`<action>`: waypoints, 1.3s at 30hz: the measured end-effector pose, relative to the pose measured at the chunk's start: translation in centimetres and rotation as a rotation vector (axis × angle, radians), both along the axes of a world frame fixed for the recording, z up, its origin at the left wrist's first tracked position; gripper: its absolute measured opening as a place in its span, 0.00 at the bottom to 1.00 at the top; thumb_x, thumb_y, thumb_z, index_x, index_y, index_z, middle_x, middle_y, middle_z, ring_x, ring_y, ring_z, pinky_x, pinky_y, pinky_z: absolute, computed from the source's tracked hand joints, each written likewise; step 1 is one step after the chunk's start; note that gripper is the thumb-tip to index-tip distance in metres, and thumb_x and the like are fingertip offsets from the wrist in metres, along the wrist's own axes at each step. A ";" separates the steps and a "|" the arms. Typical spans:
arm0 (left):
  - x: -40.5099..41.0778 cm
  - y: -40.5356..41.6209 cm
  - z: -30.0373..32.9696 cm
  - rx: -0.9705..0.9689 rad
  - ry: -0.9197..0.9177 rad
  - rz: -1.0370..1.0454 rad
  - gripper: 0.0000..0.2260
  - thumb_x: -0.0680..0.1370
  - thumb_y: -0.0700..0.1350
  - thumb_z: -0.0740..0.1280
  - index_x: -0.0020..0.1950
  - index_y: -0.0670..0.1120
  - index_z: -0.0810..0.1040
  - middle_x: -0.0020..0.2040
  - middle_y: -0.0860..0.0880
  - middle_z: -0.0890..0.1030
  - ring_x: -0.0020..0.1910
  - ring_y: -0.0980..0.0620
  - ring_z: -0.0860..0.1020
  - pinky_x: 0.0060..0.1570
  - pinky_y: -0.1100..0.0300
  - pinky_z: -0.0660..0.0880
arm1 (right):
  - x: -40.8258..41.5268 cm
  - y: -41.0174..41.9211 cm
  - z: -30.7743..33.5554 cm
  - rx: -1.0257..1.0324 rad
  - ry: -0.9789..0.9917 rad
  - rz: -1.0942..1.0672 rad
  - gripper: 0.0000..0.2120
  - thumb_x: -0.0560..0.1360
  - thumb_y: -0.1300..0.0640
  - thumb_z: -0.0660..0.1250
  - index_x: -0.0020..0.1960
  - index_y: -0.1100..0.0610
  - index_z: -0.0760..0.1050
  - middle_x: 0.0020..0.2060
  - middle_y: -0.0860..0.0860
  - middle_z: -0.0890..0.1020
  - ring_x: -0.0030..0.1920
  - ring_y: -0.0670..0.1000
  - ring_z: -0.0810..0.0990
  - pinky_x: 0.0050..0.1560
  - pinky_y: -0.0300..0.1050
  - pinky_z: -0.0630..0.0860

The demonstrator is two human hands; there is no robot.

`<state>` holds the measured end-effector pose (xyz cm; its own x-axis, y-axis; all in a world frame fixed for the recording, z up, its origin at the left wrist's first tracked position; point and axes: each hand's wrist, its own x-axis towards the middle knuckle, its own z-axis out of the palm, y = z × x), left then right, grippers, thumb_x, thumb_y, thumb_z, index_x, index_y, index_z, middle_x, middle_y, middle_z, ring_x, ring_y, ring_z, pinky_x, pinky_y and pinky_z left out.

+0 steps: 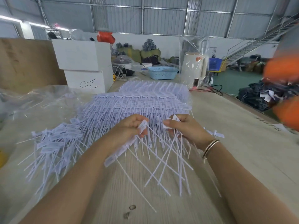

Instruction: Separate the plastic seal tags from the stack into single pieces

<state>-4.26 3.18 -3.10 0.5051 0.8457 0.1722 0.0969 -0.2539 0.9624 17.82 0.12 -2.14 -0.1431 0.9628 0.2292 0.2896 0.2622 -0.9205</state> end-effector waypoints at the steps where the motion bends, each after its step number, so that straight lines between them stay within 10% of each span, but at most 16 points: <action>1: -0.3 -0.1 0.1 0.051 0.120 -0.012 0.15 0.79 0.33 0.60 0.55 0.52 0.76 0.38 0.53 0.83 0.41 0.58 0.81 0.40 0.70 0.74 | 0.3 0.0 0.0 -0.014 -0.061 0.000 0.16 0.71 0.47 0.71 0.27 0.52 0.75 0.27 0.52 0.75 0.30 0.52 0.68 0.33 0.41 0.65; 9: 0.9 -1.0 -0.7 0.069 0.430 -0.089 0.19 0.80 0.42 0.62 0.69 0.55 0.64 0.56 0.55 0.81 0.56 0.56 0.78 0.58 0.60 0.71 | -1.8 0.3 -0.9 0.038 -0.368 0.021 0.19 0.65 0.53 0.78 0.31 0.51 0.66 0.25 0.40 0.68 0.26 0.39 0.66 0.28 0.29 0.62; 17: 1.3 -1.0 0.1 0.204 0.372 0.037 0.12 0.79 0.38 0.61 0.54 0.56 0.74 0.45 0.55 0.82 0.45 0.48 0.80 0.48 0.50 0.75 | -1.3 0.5 -0.7 0.118 -0.416 -0.026 0.17 0.71 0.53 0.73 0.34 0.49 0.64 0.26 0.40 0.68 0.27 0.38 0.67 0.31 0.30 0.64; 24: -0.7 0.1 0.1 0.085 0.105 0.191 0.13 0.77 0.34 0.59 0.40 0.46 0.79 0.23 0.54 0.71 0.23 0.59 0.69 0.24 0.68 0.65 | 0.5 0.1 0.0 0.034 -0.121 -0.041 0.19 0.74 0.53 0.69 0.30 0.48 0.63 0.28 0.45 0.64 0.28 0.47 0.67 0.32 0.36 0.64; 39: -0.1 -0.5 -0.7 0.244 0.323 0.145 0.14 0.78 0.36 0.60 0.42 0.53 0.80 0.29 0.51 0.79 0.29 0.54 0.76 0.36 0.58 0.73 | -4.4 0.4 -3.0 -0.031 -0.616 -0.120 0.17 0.77 0.39 0.56 0.45 0.50 0.75 0.34 0.47 0.79 0.38 0.49 0.79 0.40 0.47 0.74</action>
